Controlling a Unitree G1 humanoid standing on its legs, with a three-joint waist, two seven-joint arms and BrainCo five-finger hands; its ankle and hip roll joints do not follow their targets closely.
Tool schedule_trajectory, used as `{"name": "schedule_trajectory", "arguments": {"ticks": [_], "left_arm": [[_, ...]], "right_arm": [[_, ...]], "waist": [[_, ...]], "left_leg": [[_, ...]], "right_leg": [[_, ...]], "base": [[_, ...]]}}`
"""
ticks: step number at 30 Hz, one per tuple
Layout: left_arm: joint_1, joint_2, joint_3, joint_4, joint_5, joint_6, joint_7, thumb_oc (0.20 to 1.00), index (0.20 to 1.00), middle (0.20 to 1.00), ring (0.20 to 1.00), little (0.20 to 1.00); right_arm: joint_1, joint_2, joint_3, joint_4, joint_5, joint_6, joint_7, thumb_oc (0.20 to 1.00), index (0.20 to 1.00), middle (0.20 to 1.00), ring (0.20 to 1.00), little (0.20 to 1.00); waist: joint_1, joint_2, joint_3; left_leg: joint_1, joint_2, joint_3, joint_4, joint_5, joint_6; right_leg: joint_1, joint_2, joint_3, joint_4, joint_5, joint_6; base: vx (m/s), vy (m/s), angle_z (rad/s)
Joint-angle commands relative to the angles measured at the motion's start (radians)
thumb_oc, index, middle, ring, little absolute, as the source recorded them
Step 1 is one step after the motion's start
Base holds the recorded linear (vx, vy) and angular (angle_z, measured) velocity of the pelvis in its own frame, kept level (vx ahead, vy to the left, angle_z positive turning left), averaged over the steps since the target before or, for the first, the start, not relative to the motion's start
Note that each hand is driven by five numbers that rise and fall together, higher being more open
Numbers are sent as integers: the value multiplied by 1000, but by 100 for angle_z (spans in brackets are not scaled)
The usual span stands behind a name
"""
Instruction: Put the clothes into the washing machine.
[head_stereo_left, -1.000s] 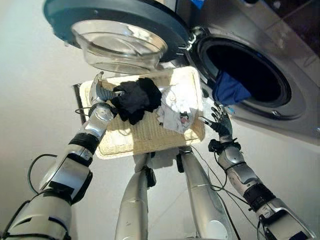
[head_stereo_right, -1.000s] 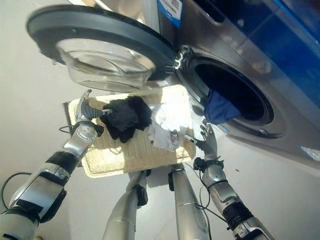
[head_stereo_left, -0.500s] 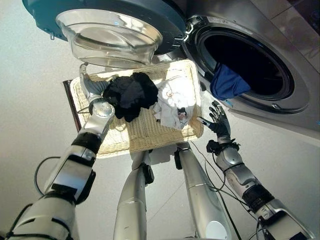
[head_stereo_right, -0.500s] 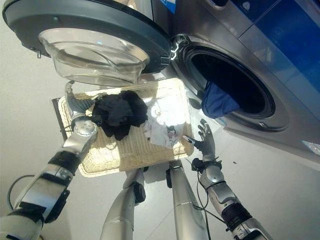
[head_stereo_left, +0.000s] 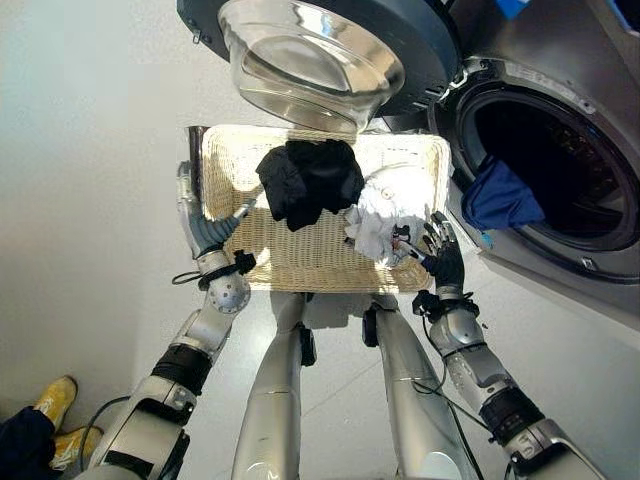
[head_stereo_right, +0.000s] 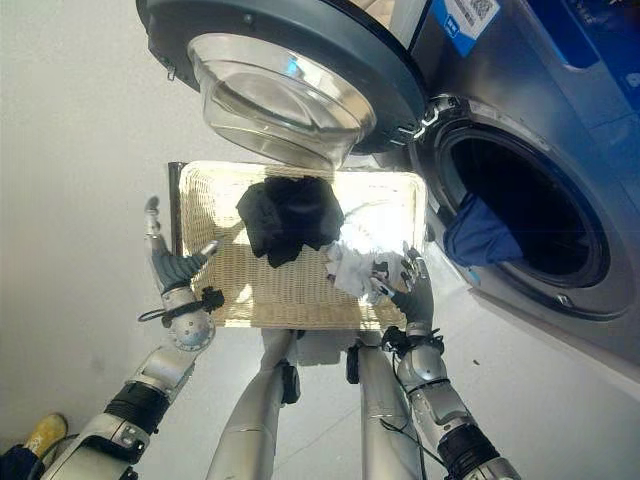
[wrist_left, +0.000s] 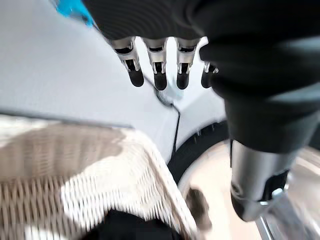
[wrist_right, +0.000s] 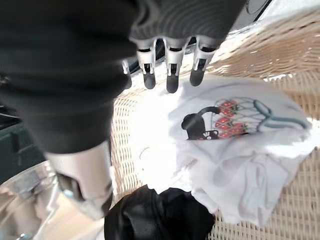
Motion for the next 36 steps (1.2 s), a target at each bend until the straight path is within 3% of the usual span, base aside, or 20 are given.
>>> {"name": "schedule_trajectory", "arguments": {"ticks": [1, 5, 13, 15, 18, 19, 23, 24, 27, 30, 34, 35, 36], "left_arm": [[-26, 37, -23, -17, 47, 33, -75, 1000, 1000, 1000, 1000, 1000], [-118, 65, -111, 78, -17, 134, -192, 1000, 1000, 1000, 1000, 1000], [-285, 83, -156, 249, -171, 235, -284, 1000, 1000, 1000, 1000, 1000], [-363, 94, -153, 327, -253, 322, -323, 1000, 1000, 1000, 1000, 1000], [-390, 95, -148, 371, -307, 372, -348, 1000, 1000, 1000, 1000, 1000], [-420, 90, -147, 428, -338, 428, -371, 1000, 1000, 1000, 1000, 1000], [-481, 87, -163, 572, -340, 567, -462, 1000, 1000, 1000, 1000, 1000], [-472, 83, -170, 587, -339, 579, -476, 1000, 1000, 1000, 1000, 1000], [-496, 73, -194, 659, -317, 637, -558, 1000, 1000, 1000, 1000, 1000], [-521, 72, -221, 715, -286, 656, -630, 1000, 1000, 1000, 1000, 1000], [-536, 78, -240, 730, -265, 663, -655, 1000, 1000, 1000, 1000, 1000], [-541, 82, -249, 727, -253, 663, -652, 658, 658, 658, 658, 658], [-554, 89, -264, 719, -220, 641, -644, 200, 200, 200, 200, 200]], "right_arm": [[17, 0, -9, -68, -5, -4, 8, 1000, 1000, 1000, 1000, 1000], [-28, -22, 10, -42, 21, 14, 23, 1000, 1000, 1000, 1000, 1000], [-84, -46, 38, -18, 45, 35, 42, 1000, 1000, 1000, 1000, 1000], [-102, -55, 49, -18, 56, 40, 46, 1000, 1000, 1000, 1000, 1000], [-108, -61, 57, -18, 61, 36, 43, 1000, 1000, 1000, 1000, 1000], [-115, -63, 63, -18, 67, 31, 41, 1000, 1000, 1000, 1000, 1000], [-133, -68, 74, -28, 82, 27, 34, 1000, 1000, 1000, 1000, 1000], [-123, -66, 79, -27, 84, 28, 34, 1000, 1000, 1000, 1000, 1000], [-131, -72, 89, -31, 95, 21, 35, 1000, 1000, 1000, 1000, 1000], [-146, -87, 91, -51, 110, 30, 40, 1000, 1000, 1000, 1000, 1000], [-150, -103, 91, -70, 128, 26, 50, 1000, 1000, 1000, 1000, 1000], [-148, -108, 90, -79, 134, 26, 58, 1000, 1000, 1000, 1000, 1000], [-146, -111, 90, -90, 136, 22, 68, 1000, 1000, 1000, 1000, 1000]], "waist": [[-5, -2, -23], [-25, -11, -23], [-65, -28, -23], [-88, -37, -23], [-96, -41, -23], [-106, -46, -23], [-130, -61, -23], [-128, -59, -23], [-142, -70, -23], [-158, -82, -23], [-169, -91, -23], [-174, -95, -23], [-179, -98, -23]], "left_leg": [[-15, -19, 37, 60, -29, -39], [-16, -14, 51, 51, -18, -44], [-42, -3, 79, 66, -14, -53], [-69, -4, 86, 104, -25, -56], [-83, -3, 87, 125, -33, -56], [-98, -2, 88, 149, -40, -56], [-130, 5, 100, 180, -59, -55], [-104, 10, 89, 188, -90, -61], [-122, 14, 98, 210, -106, -60], [-152, 16, 107, 246, -127, -58], [-193, 20, 107, 284, -146, -57], [-202, 22, 108, 292, -152, -56], [-216, 23, 110, 301, -158, -54]], "right_leg": [[46, 13, 25, -90, 60, 114], [45, 19, 35, -106, 76, 117], [17, 31, 63, -113, 90, 116], [-8, 35, 77, -99, 88, 111], [-21, 36, 83, -93, 86, 109], [-35, 36, 89, -85, 84, 107], [-71, 37, 105, -81, 84, 105], [-44, 42, 104, -78, 58, 110], [-65, 43, 110, -79, 61, 110], [-96, 46, 121, -76, 63, 110], [-135, 47, 132, -68, 65, 109], [-145, 47, 134, -66, 65, 109], [-159, 50, 139, -64, 66, 108]], "base": [[-32, 1, -5], [-7, 21, -1], [2, 34, -11], [19, 31, -15], [10, 17, -7], [22, 11, -11], [26, 9, -2], [82, 25, -2], [46, 19, -5], [30, 42, -14], [28, 56, -16], [18, 54, -5], [16, 51, -5]]}}
